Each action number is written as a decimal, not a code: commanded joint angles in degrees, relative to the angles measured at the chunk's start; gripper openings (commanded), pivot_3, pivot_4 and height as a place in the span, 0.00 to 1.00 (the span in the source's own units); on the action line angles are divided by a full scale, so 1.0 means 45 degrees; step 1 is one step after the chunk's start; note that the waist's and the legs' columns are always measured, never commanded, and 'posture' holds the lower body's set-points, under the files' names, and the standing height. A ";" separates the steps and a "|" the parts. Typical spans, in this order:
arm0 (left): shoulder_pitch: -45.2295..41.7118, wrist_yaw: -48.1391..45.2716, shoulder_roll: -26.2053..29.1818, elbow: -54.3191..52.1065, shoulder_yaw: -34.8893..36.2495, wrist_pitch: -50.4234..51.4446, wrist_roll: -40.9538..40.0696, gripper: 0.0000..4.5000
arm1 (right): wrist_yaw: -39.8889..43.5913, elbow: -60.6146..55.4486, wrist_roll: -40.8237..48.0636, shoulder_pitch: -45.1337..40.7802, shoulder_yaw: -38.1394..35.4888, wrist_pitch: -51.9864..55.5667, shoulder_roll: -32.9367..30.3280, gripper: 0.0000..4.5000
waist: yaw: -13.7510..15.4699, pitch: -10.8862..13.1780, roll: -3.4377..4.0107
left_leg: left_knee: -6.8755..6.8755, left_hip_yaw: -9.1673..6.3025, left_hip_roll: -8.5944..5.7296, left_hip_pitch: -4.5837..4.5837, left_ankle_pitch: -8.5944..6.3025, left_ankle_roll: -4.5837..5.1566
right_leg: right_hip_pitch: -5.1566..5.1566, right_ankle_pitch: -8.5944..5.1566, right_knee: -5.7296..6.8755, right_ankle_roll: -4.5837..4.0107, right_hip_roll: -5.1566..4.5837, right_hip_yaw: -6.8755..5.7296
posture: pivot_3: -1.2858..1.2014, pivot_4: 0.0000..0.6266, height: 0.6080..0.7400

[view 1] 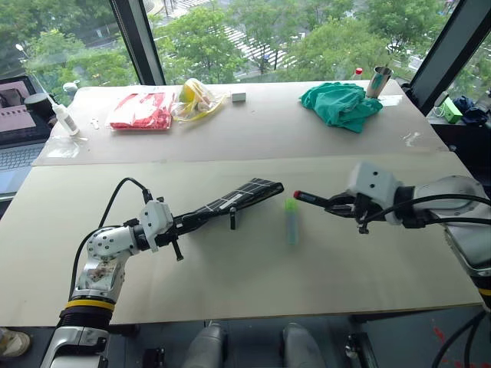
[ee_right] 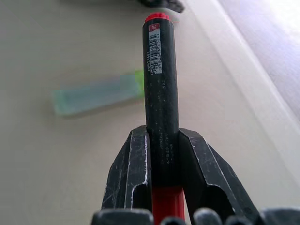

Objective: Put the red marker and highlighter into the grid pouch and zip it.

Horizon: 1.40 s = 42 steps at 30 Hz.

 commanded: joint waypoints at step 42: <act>0.0057 0.0087 -0.0274 -0.0300 -0.0063 -0.0258 0.0017 0.00 | 0.1228 0.0583 -0.5104 -0.3486 0.2535 -0.3011 0.1770 0.11 | -0.0001 0.0000 0.0000 | 0.0029 -0.0007 -0.0009 -0.0122 0.0018 -0.0030 | -0.0135 0.0005 0.0038 -0.0003 -0.0002 0.0006 | 0.52 0.24 1.00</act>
